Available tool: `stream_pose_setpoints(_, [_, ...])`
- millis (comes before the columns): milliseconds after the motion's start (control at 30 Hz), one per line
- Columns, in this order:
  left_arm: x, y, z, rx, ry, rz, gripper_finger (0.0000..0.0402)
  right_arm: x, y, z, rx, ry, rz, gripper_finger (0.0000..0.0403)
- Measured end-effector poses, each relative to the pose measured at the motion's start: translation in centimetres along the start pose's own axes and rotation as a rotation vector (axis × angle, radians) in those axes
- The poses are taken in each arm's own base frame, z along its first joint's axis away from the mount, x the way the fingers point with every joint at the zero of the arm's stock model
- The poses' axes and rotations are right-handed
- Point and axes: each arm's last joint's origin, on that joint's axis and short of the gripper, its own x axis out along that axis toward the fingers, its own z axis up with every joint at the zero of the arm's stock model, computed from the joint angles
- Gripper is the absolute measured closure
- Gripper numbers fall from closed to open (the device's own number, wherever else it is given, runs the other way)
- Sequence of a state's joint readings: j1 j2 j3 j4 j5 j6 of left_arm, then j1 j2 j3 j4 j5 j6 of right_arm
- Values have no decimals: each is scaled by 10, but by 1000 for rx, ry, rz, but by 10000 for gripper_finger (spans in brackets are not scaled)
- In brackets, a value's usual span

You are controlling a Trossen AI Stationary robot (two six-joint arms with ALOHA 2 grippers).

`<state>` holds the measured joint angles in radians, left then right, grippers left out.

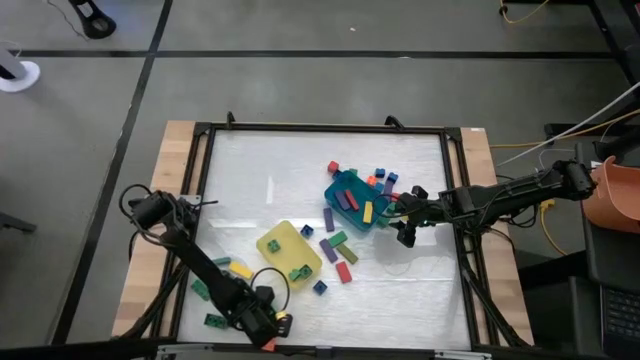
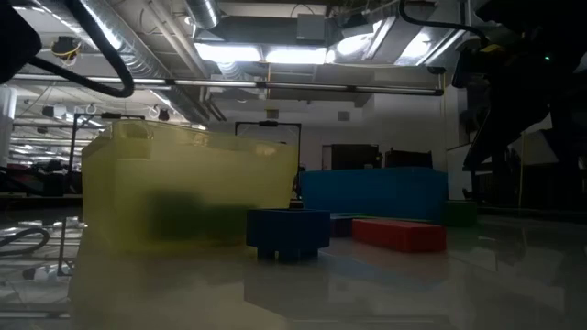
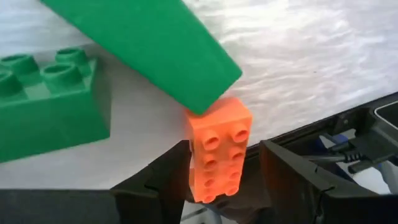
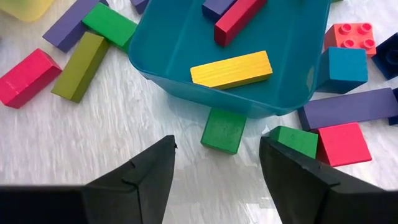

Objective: Sort blocks by size
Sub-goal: Put the large orange game piece into the blue bin

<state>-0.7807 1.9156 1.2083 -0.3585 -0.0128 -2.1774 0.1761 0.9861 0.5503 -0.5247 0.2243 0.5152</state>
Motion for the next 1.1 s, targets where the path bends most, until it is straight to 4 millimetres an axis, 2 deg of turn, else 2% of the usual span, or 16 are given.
stream_pose_setpoints(333, [17, -3, 10, 54, 2, 15, 222, 0, 0, 0, 0, 2, 2, 171])
stream_pose_setpoints(1100, [19, -2, 10, 93, 0, 30, 222, 0, 0, 0, 0, 0, -1, 171])
